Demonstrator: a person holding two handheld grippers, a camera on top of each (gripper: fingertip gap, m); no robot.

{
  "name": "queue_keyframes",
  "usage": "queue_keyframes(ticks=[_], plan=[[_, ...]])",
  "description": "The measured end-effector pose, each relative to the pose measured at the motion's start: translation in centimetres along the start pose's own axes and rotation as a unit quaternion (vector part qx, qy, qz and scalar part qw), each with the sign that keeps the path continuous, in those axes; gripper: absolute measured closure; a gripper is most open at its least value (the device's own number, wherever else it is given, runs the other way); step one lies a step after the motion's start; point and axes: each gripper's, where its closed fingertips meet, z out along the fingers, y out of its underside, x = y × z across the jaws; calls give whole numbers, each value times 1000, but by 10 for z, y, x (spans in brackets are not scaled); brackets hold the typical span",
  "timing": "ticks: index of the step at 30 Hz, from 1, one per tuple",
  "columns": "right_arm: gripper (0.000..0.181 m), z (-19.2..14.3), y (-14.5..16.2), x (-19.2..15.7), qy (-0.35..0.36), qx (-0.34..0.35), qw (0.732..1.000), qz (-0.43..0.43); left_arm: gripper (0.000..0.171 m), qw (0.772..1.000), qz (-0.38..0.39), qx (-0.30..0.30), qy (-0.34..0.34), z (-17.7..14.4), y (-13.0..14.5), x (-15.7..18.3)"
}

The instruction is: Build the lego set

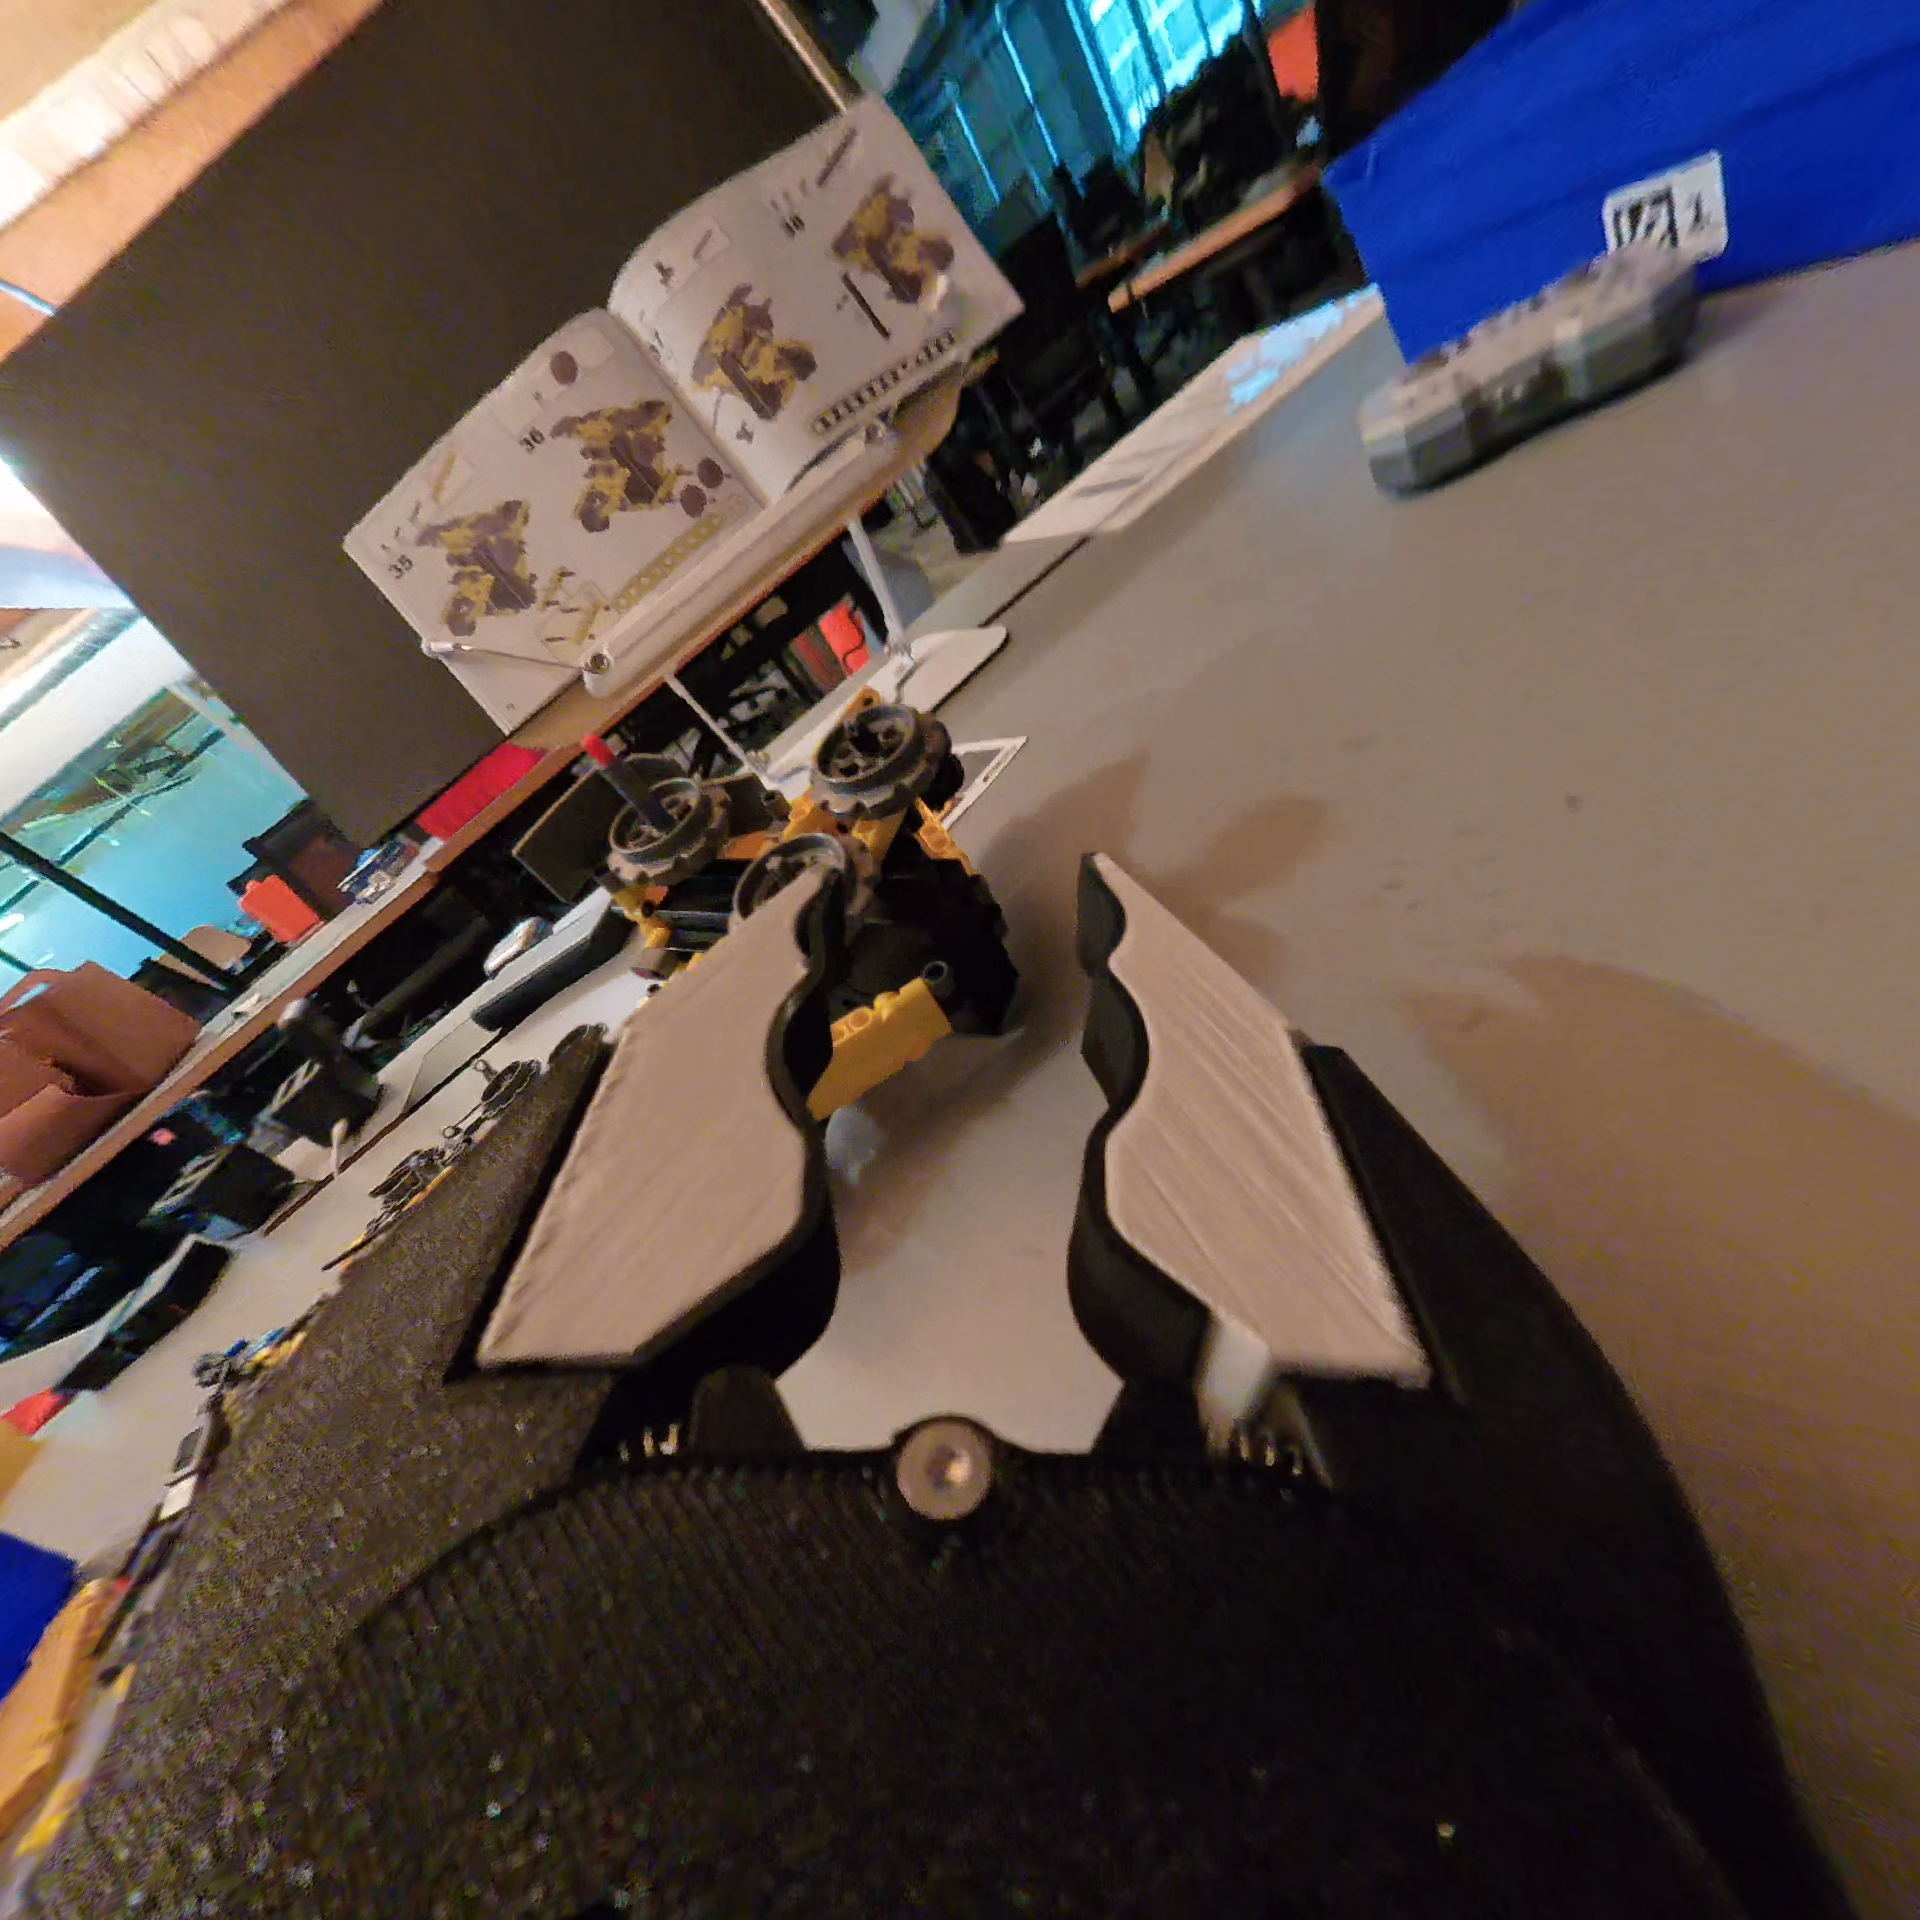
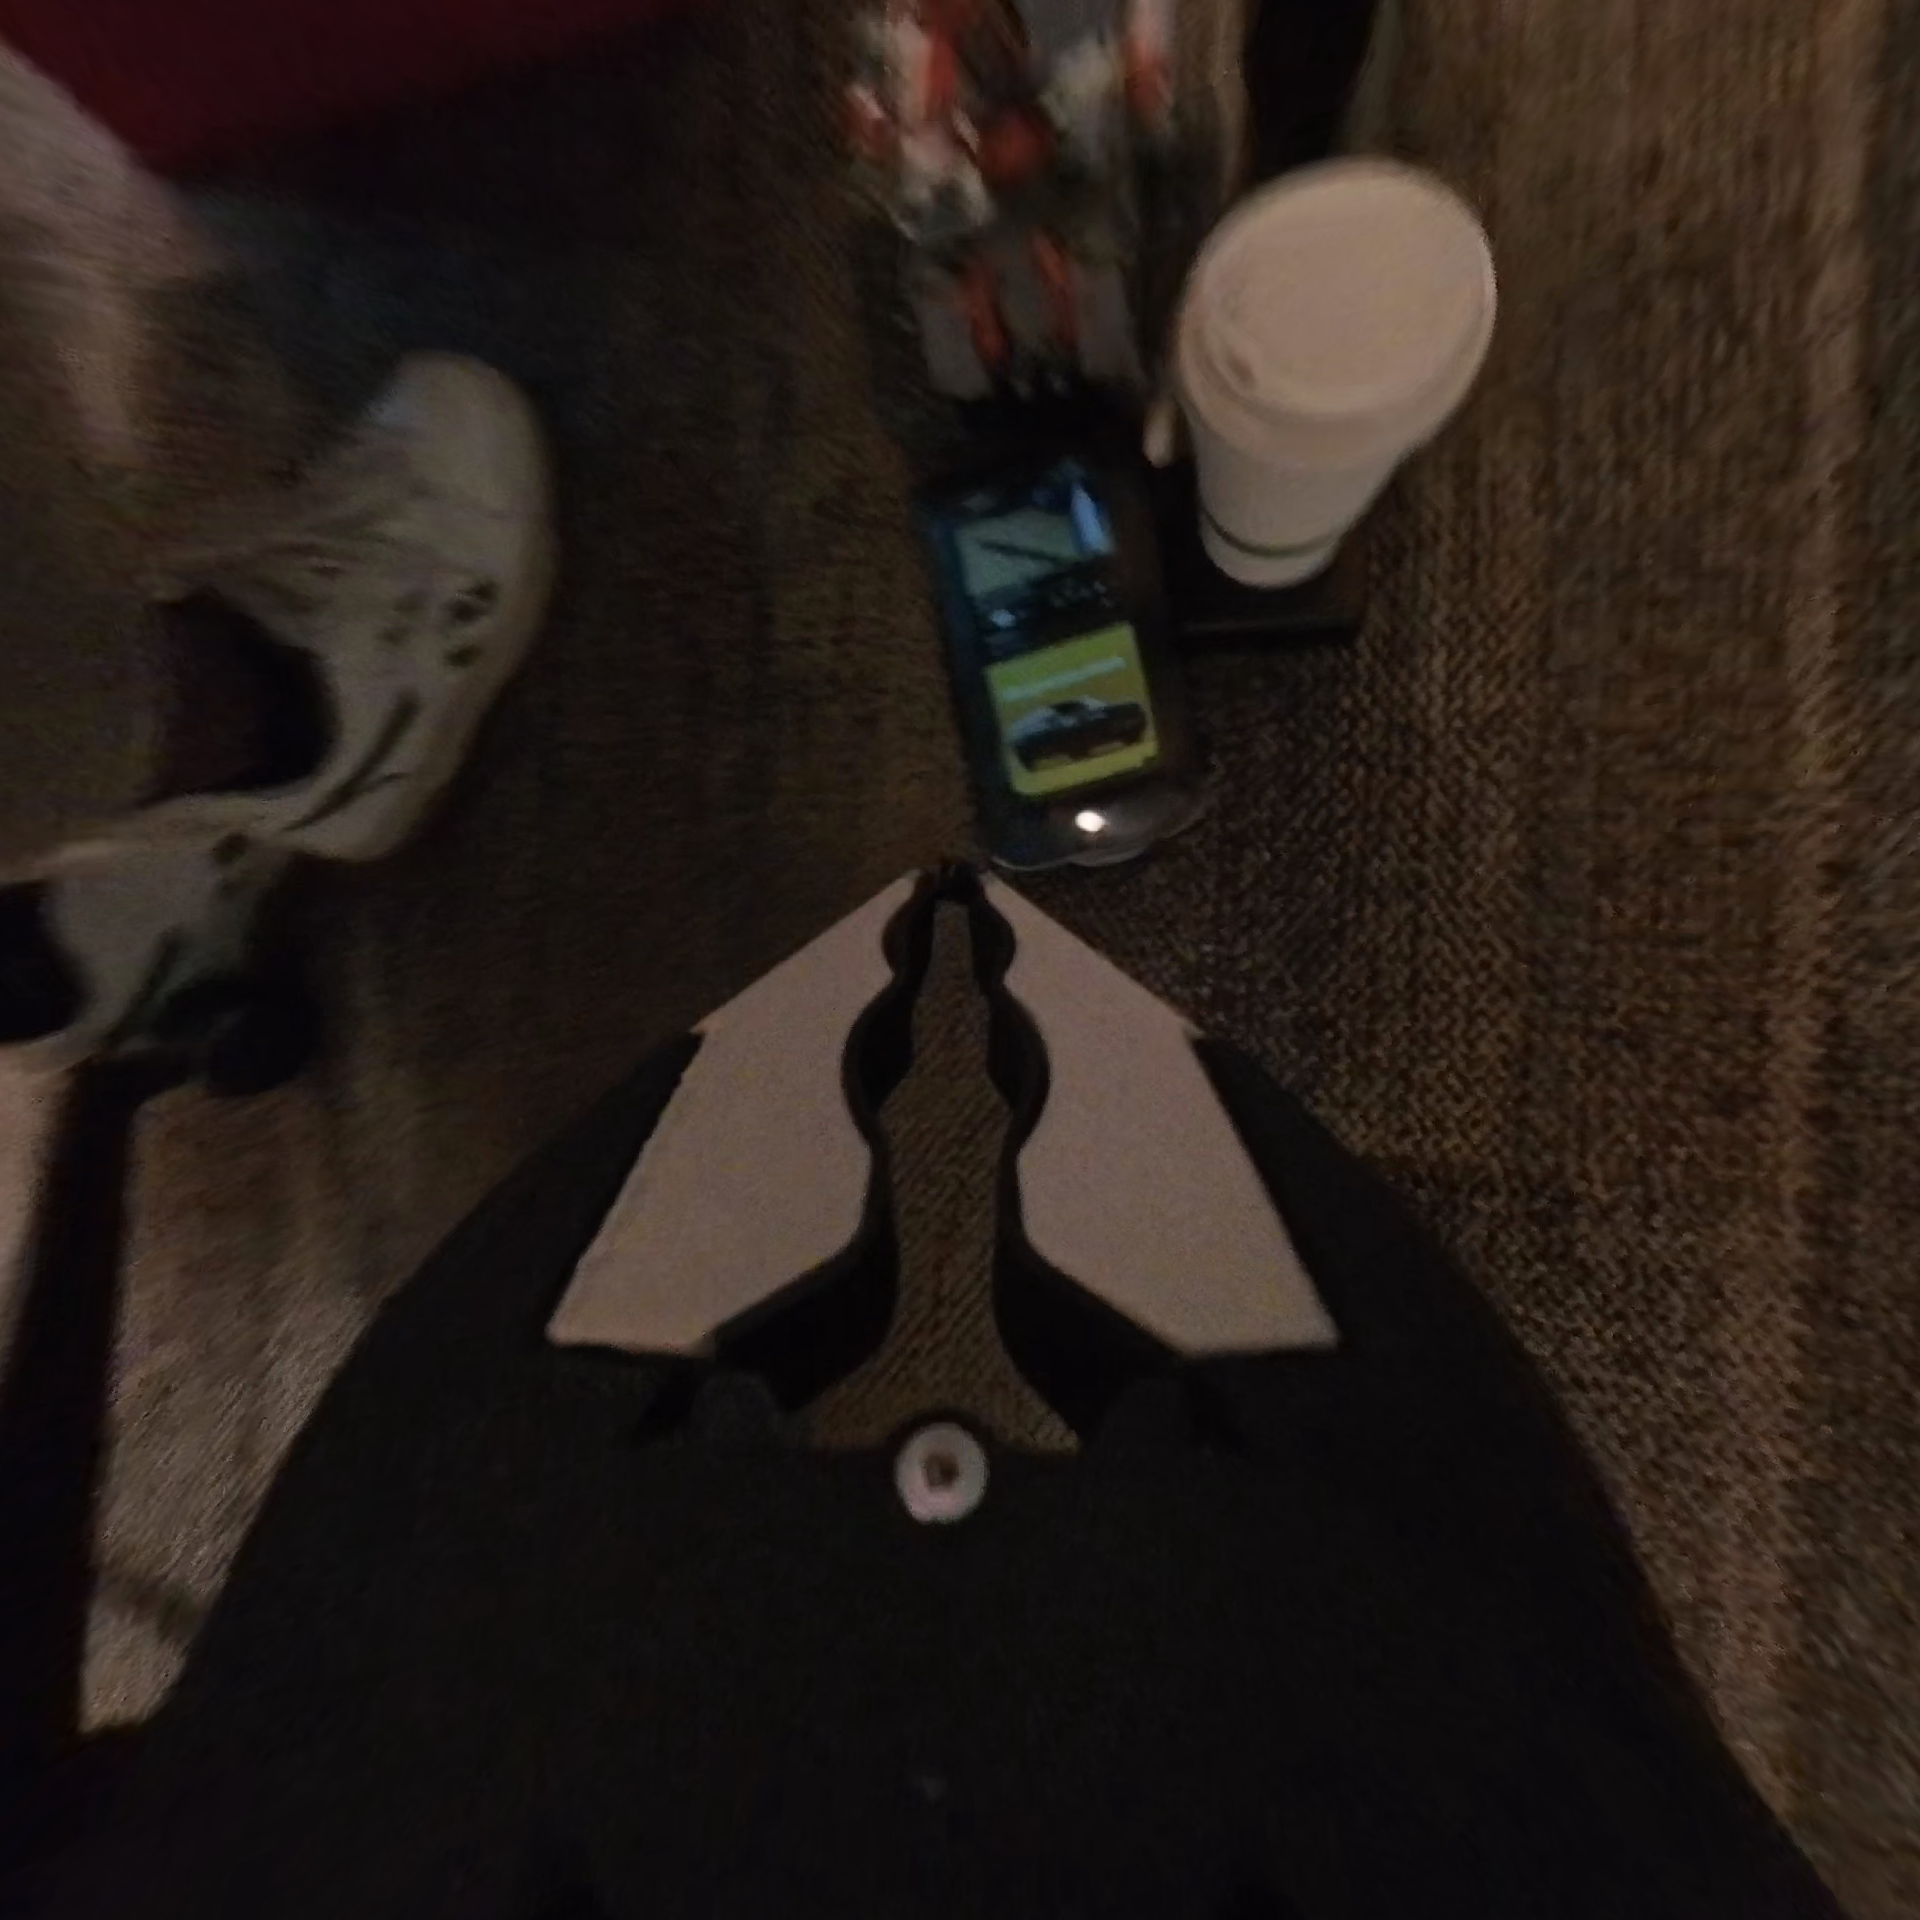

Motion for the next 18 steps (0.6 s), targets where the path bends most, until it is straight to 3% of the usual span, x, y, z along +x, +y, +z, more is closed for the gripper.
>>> queue_keyframes(ticks=[4,6,11,14,18], plan=[[175,-119,-59,-80,-71,75,992,-77,128,998,-56,41,-1,-10,-9,-12],[175,-182,-94,-117,-73,120,978,-154,129,995,-82,48,0,-12,-10,-18],[175,-324,-185,-211,-22,257,910,-324,132,995,-94,43,18,-11,-9,-16],[175,-361,-230,-265,-53,321,875,-359,132,994,-91,52,16,-13,-11,-16],[174,-359,-287,-317,-87,341,848,-396,127,989,-128,76,19,-19,-14,-25]])
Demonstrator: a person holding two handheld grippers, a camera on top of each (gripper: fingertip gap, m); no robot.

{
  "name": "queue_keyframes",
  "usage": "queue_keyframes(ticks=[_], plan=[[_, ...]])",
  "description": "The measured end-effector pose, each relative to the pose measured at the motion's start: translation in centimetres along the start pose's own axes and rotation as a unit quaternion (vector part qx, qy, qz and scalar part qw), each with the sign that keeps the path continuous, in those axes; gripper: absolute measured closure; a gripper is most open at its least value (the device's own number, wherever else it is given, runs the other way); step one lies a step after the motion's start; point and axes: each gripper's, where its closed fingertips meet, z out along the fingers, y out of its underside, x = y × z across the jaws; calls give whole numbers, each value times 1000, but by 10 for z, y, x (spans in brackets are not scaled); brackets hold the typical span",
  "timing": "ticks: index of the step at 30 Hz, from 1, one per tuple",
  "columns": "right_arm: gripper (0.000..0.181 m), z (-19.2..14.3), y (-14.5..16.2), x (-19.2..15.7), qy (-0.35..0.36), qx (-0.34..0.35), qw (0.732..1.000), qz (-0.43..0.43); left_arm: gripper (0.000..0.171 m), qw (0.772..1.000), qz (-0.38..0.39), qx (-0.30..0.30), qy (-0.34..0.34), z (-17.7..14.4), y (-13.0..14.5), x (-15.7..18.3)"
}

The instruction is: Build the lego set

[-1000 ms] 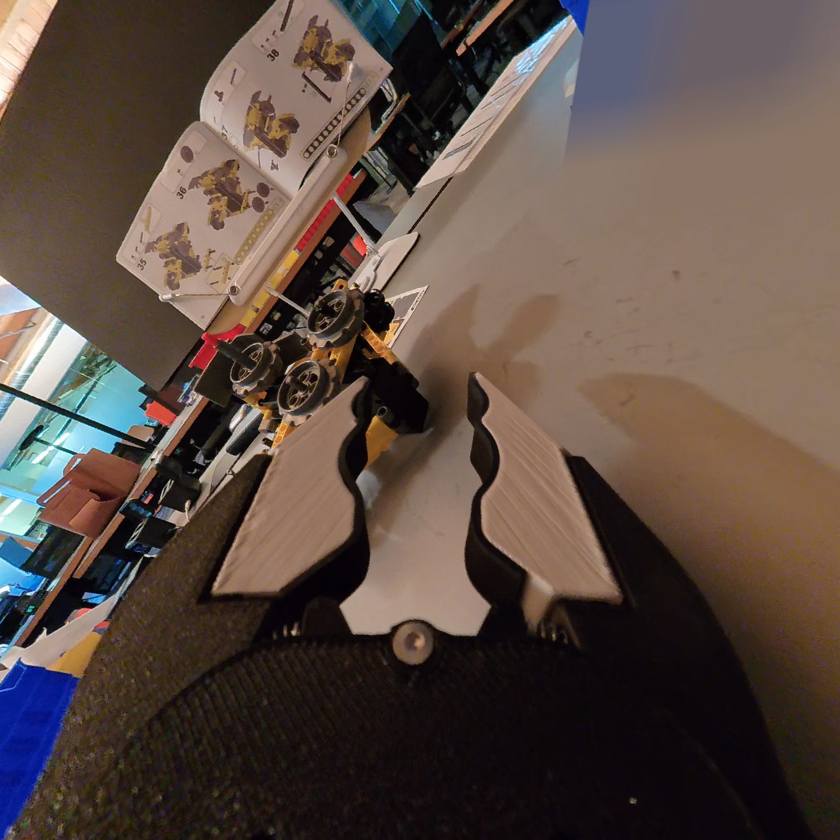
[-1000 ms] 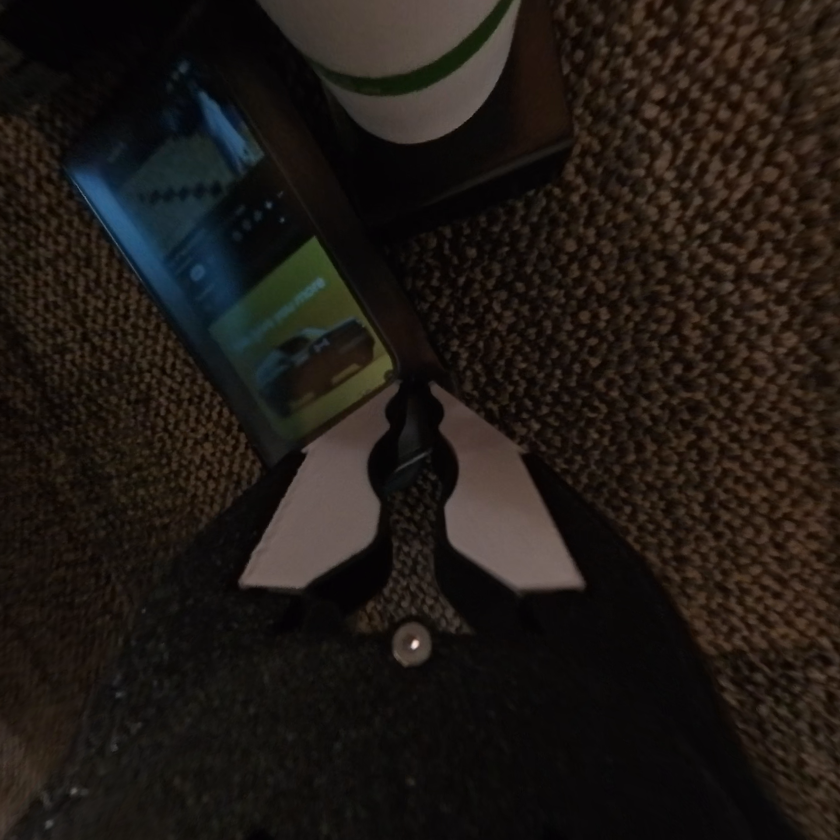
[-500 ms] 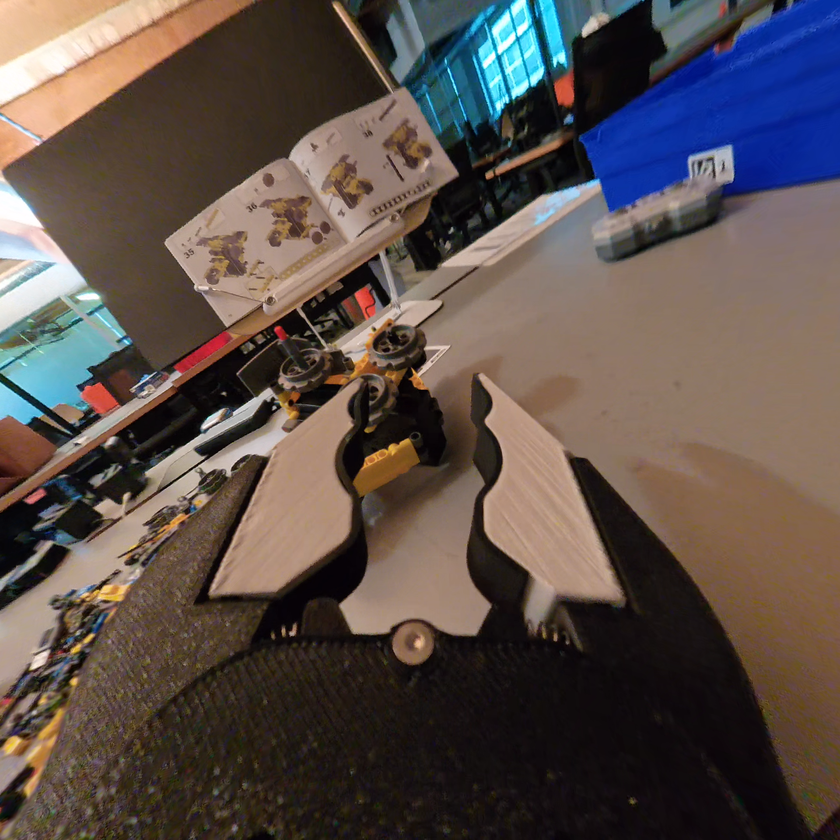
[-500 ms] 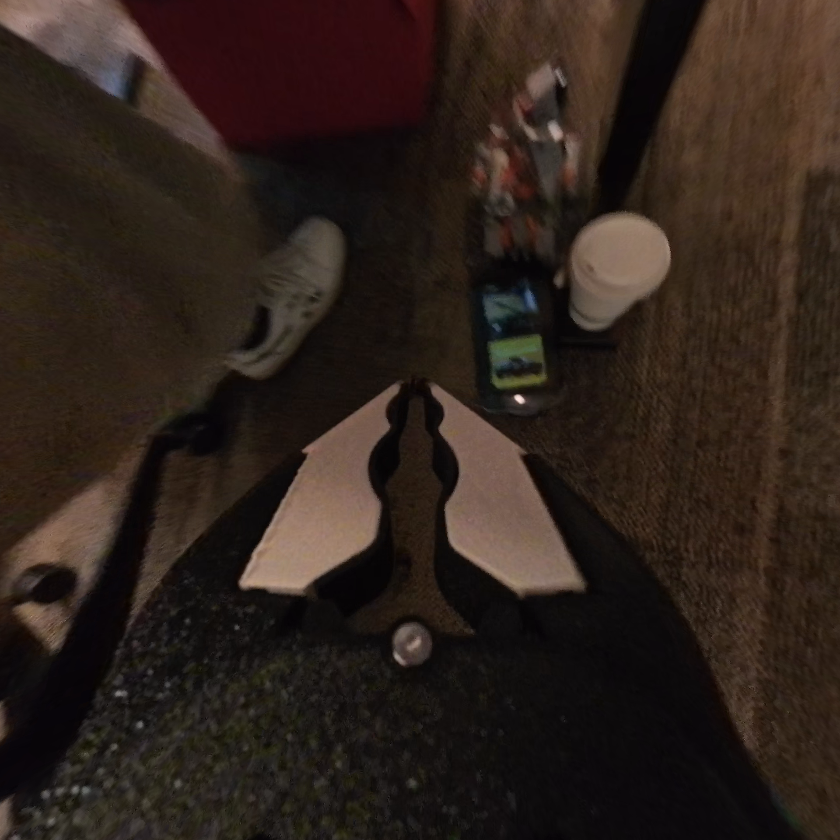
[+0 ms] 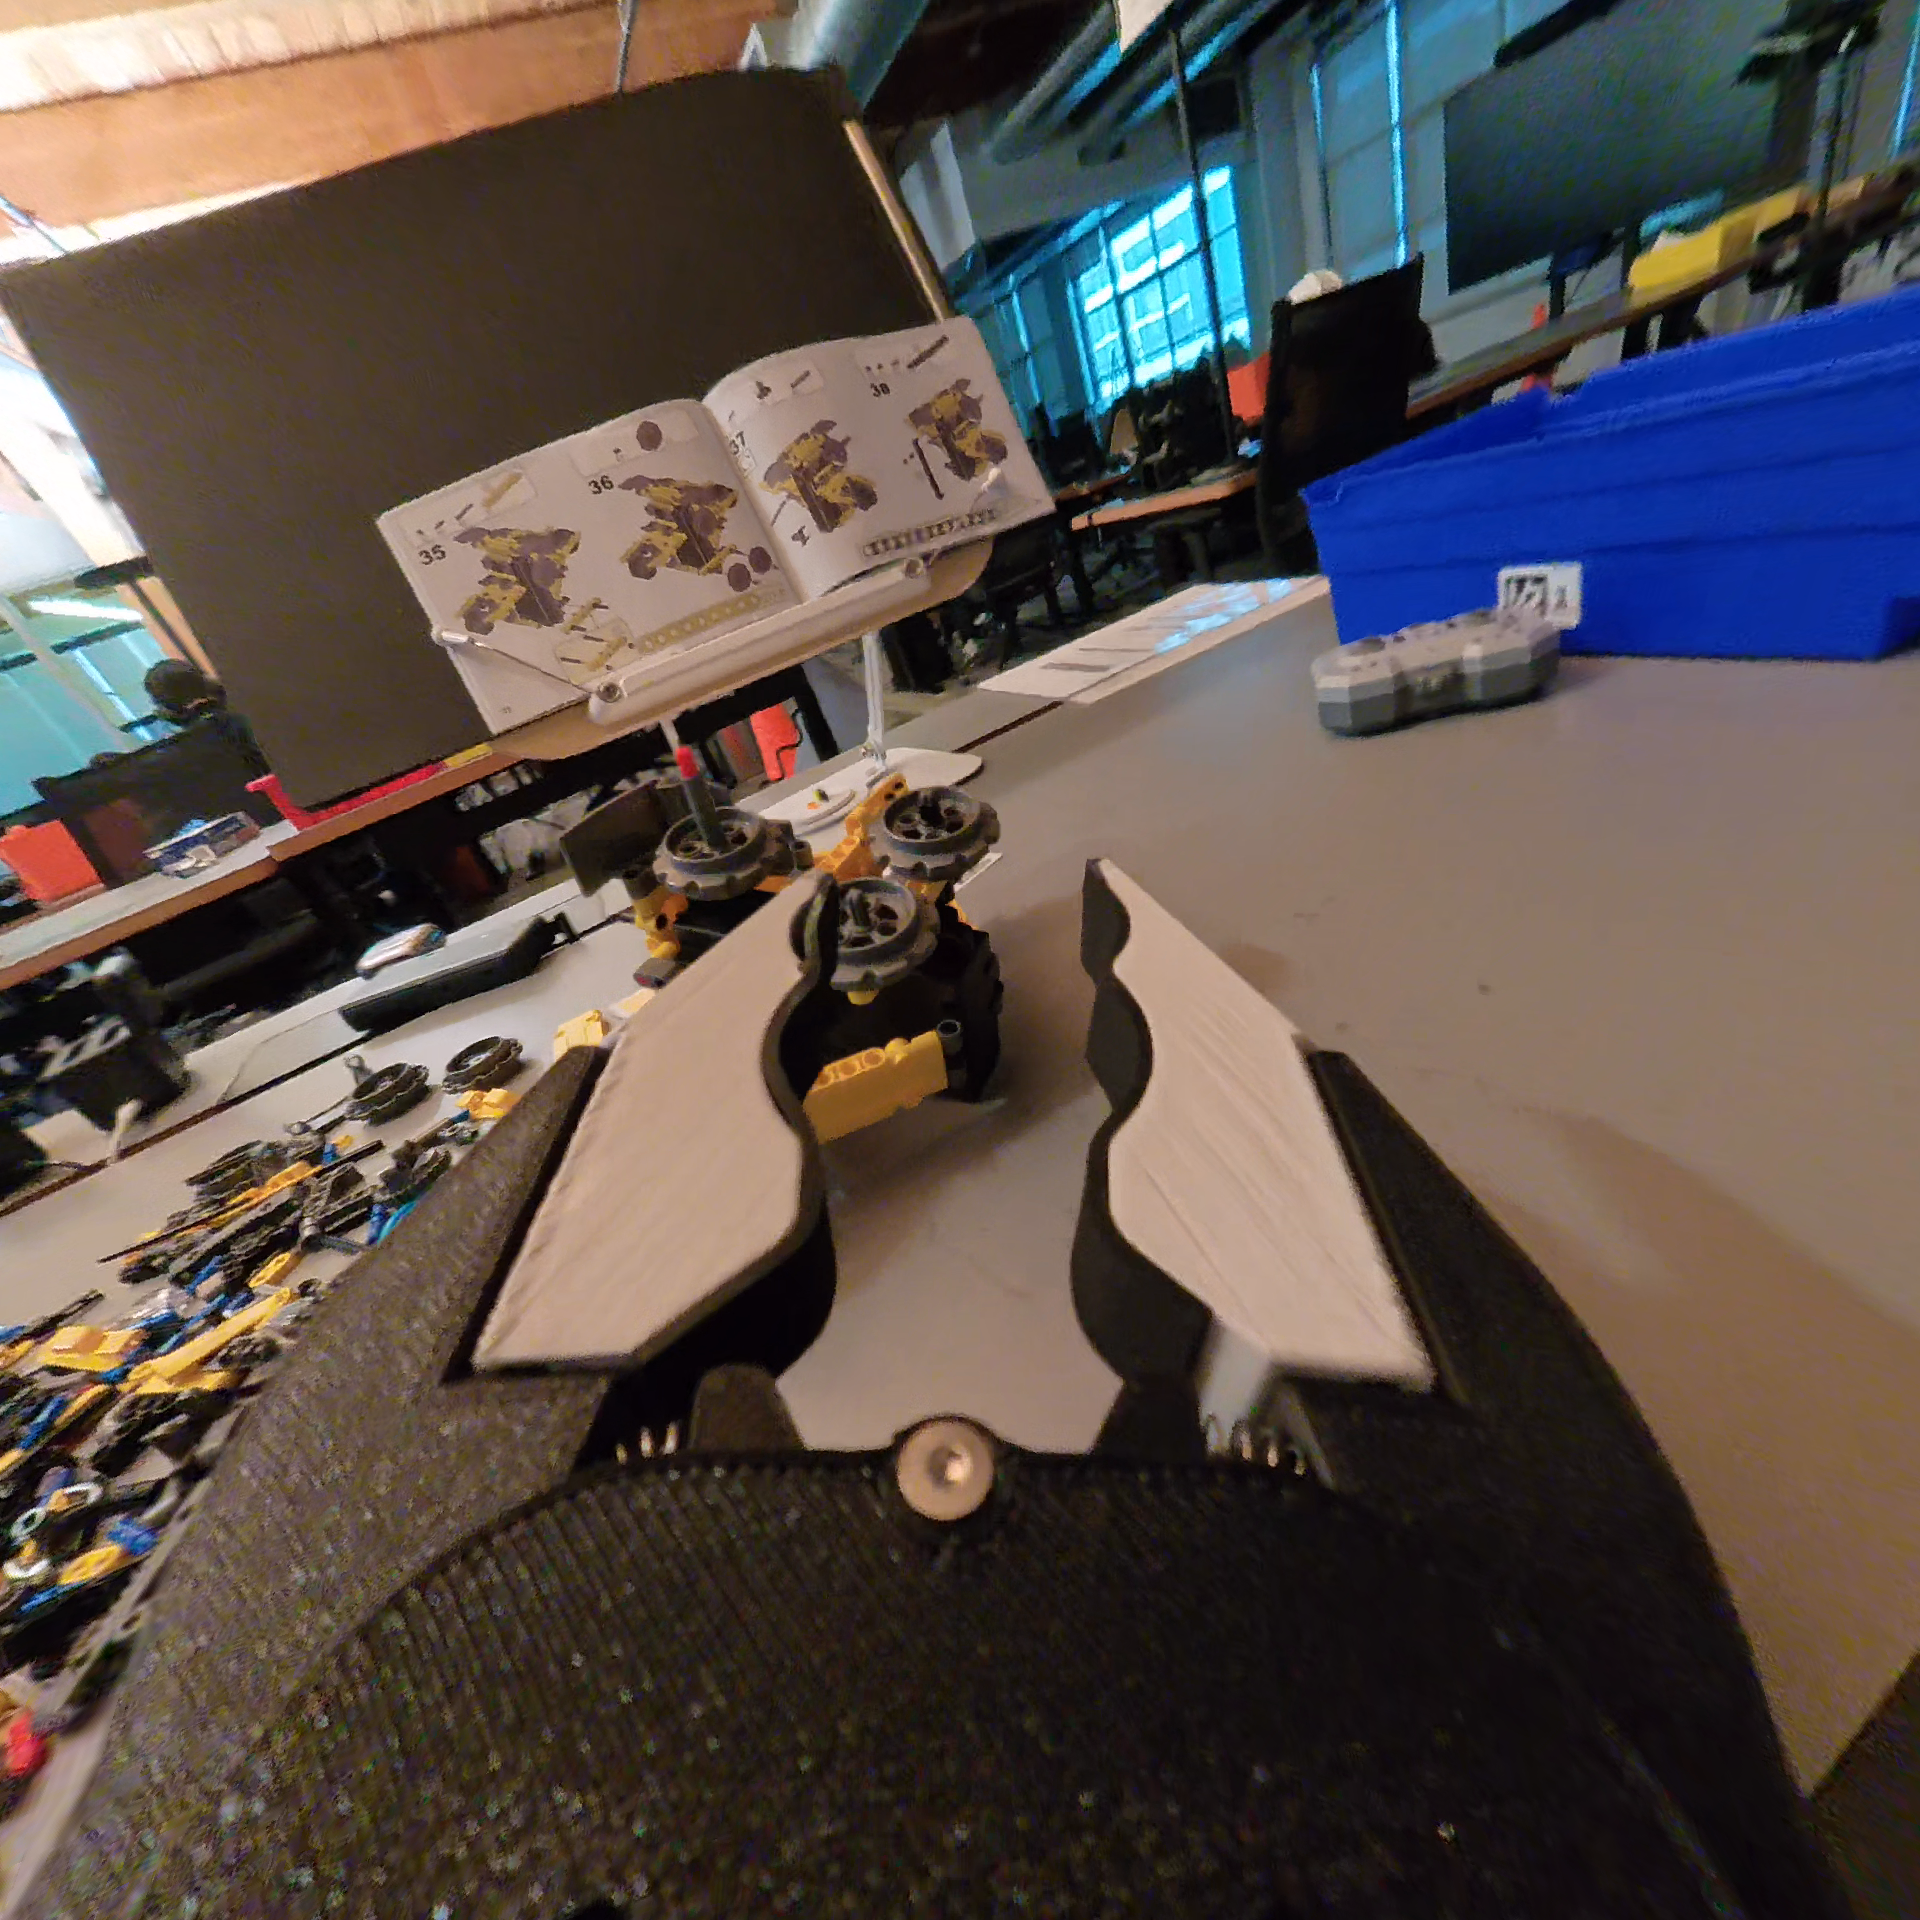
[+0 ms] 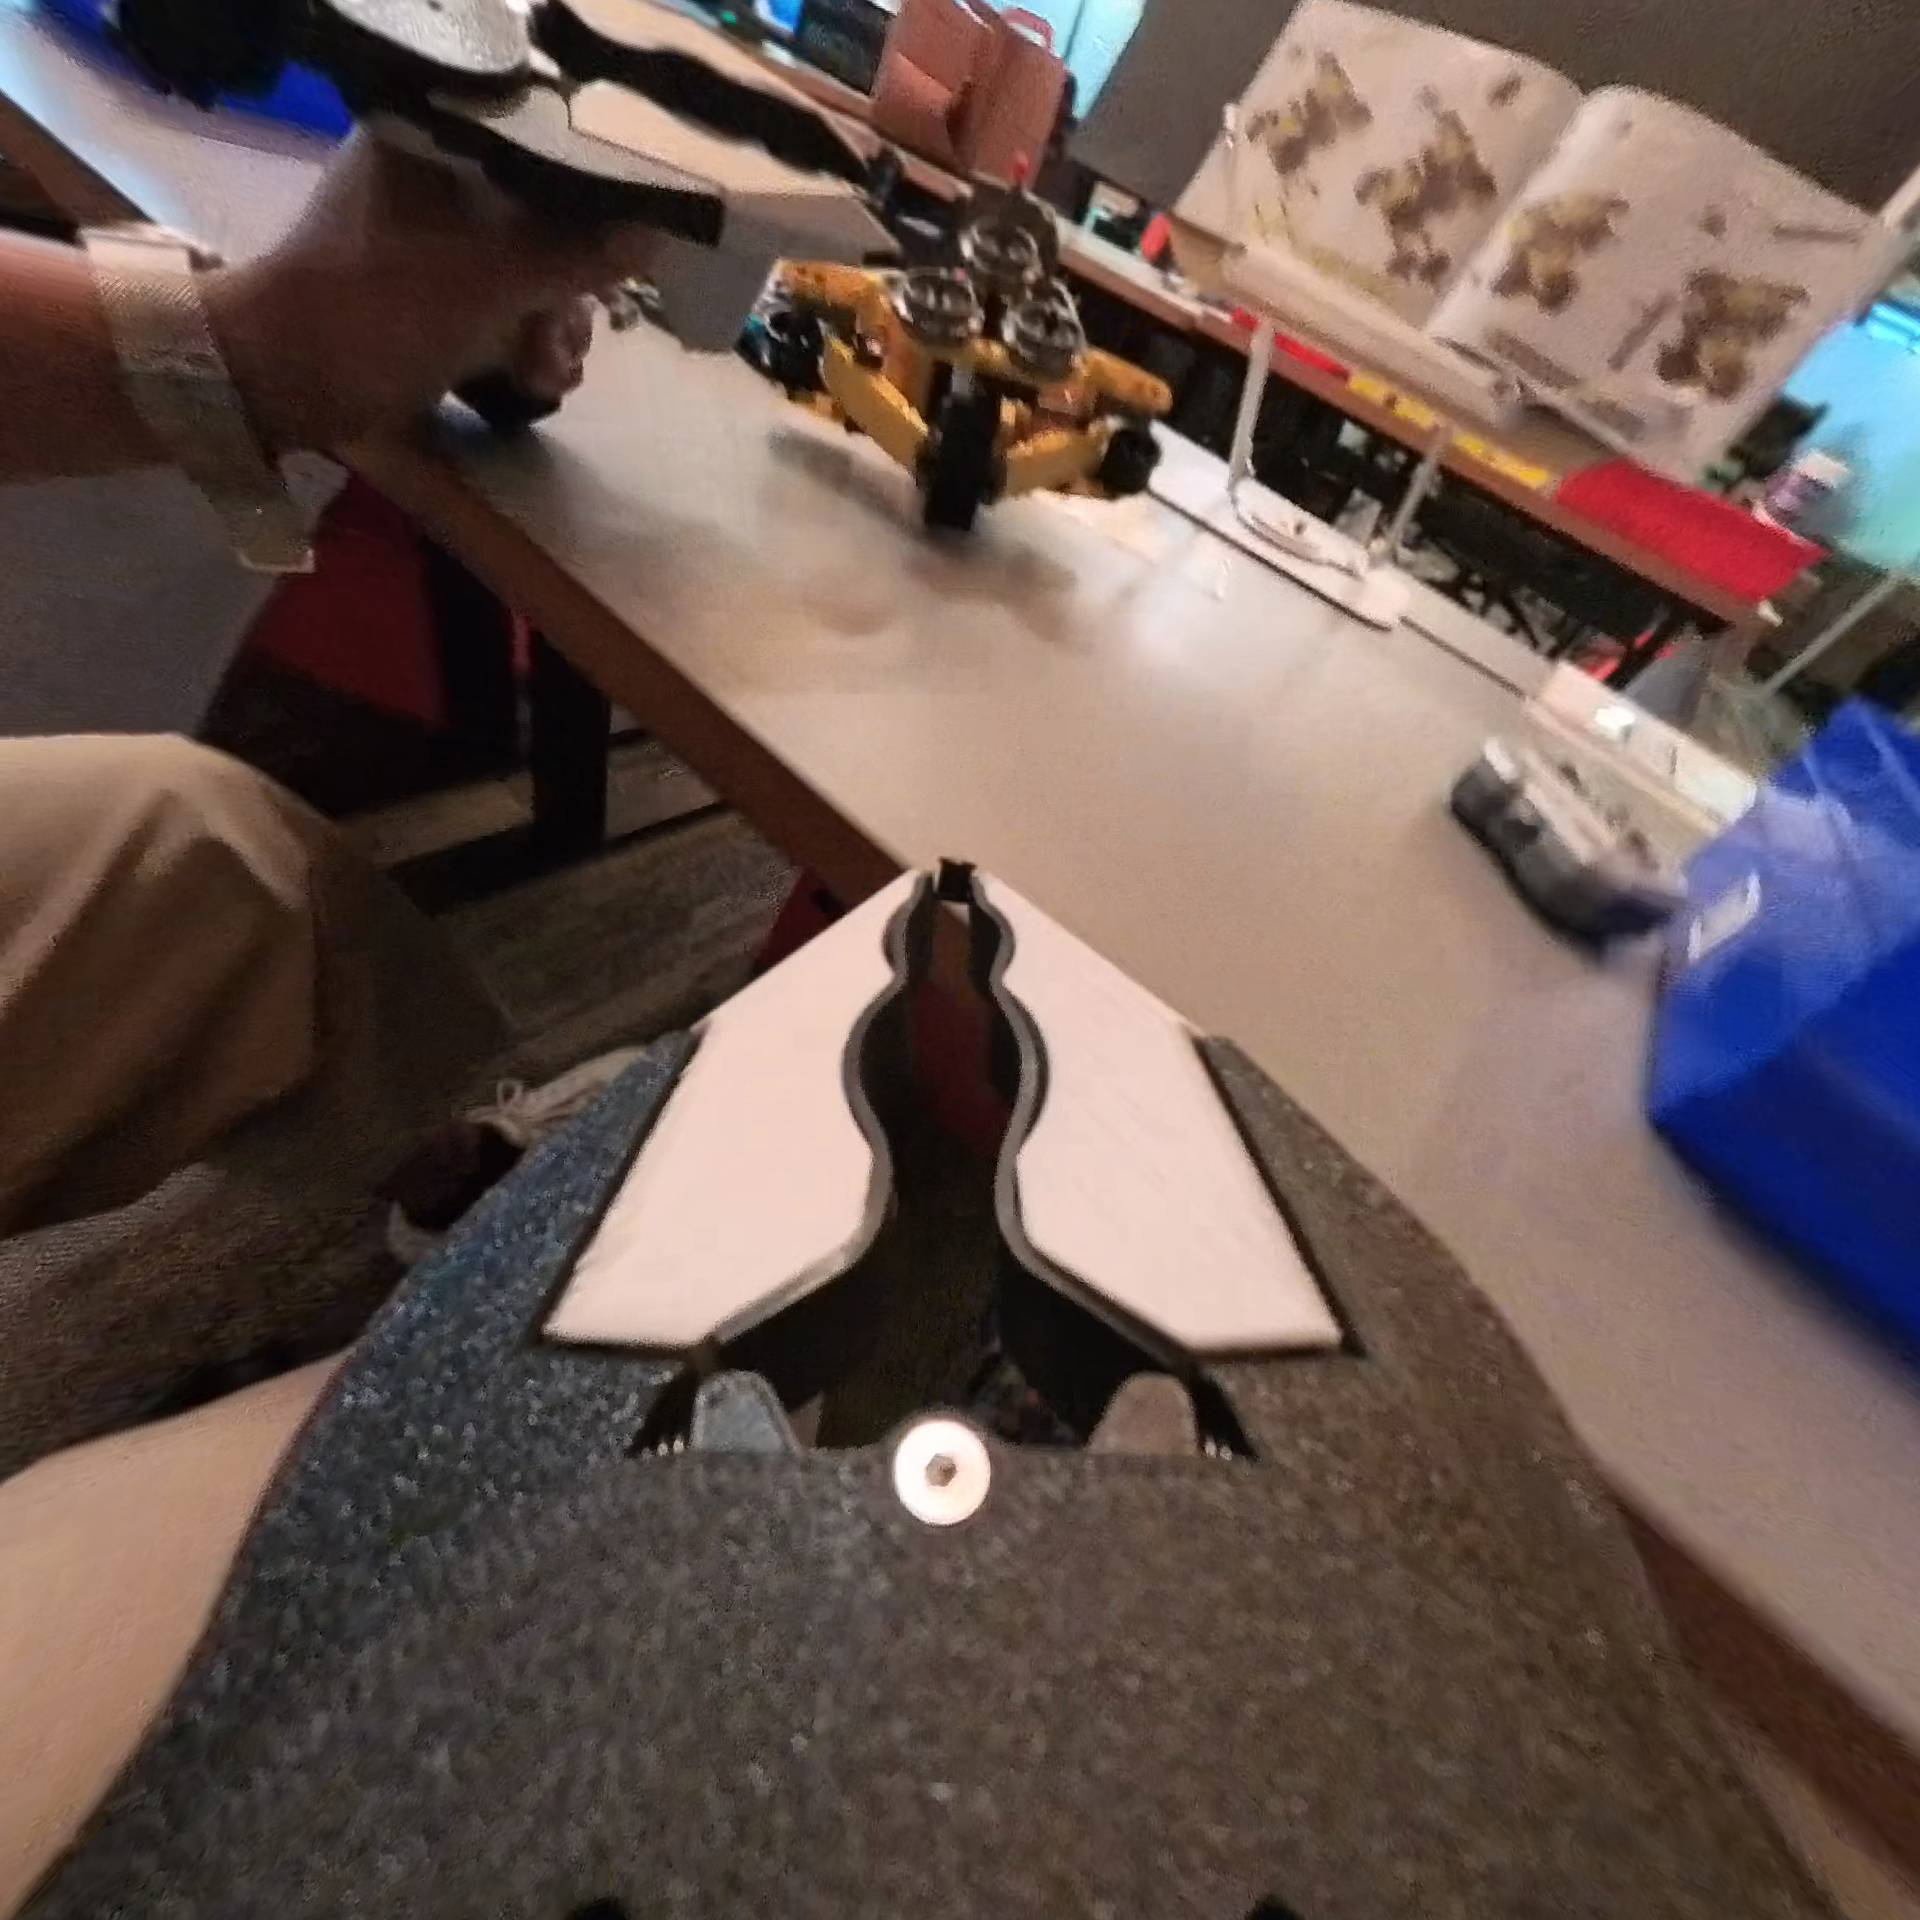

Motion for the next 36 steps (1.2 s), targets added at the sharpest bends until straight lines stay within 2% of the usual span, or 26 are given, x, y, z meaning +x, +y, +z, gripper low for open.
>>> queue_keyframes(ticks=[3,5,7,9,11,13,16,19,22,25,28,30,32,34,35,36], plan=[[175,25,-49,36,50,45,996,-54,122,999,-27,36,25,-10,-9,-1],[175,44,-74,49,32,74,996,-34,122,996,-41,64,45,-17,-15,0],[175,70,-84,53,-7,78,997,6,124,992,-61,83,67,-22,-19,1],[176,96,-91,53,-40,82,995,43,132,982,-85,134,107,-35,-36,6],[176,114,-99,51,-57,89,992,65,142,975,-98,173,99,-43,-44,0],[176,124,-107,48,-62,87,992,69,147,977,-109,154,98,-38,-38,-2],[176,132,-120,39,-82,66,990,96,154,972,-126,106,168,-28,-30,22],[176,132,-129,15,-130,51,975,174,154,972,-116,106,177,-27,-31,28],[175,115,-156,3,-152,94,959,218,152,969,-104,123,187,-35,-35,33],[176,108,-170,10,-134,128,964,192,152,969,-105,142,172,-43,-38,30],[176,133,-153,17,-113,84,981,130,153,968,-111,145,170,-45,-40,29],[176,151,-139,19,-106,65,988,87,153,965,-150,127,172,-41,-38,25],[176,169,-126,17,-112,66,990,51,146,951,-226,69,200,-29,-30,27],[176,189,-113,17,-107,72,991,26,129,907,-315,-6,279,-19,-24,40],[176,197,-108,18,-103,72,992,18,129,879,-349,-24,324,-19,-27,45],[176,204,-104,17,-107,73,992,10,129,862,-372,-31,342,-15,-28,44]])
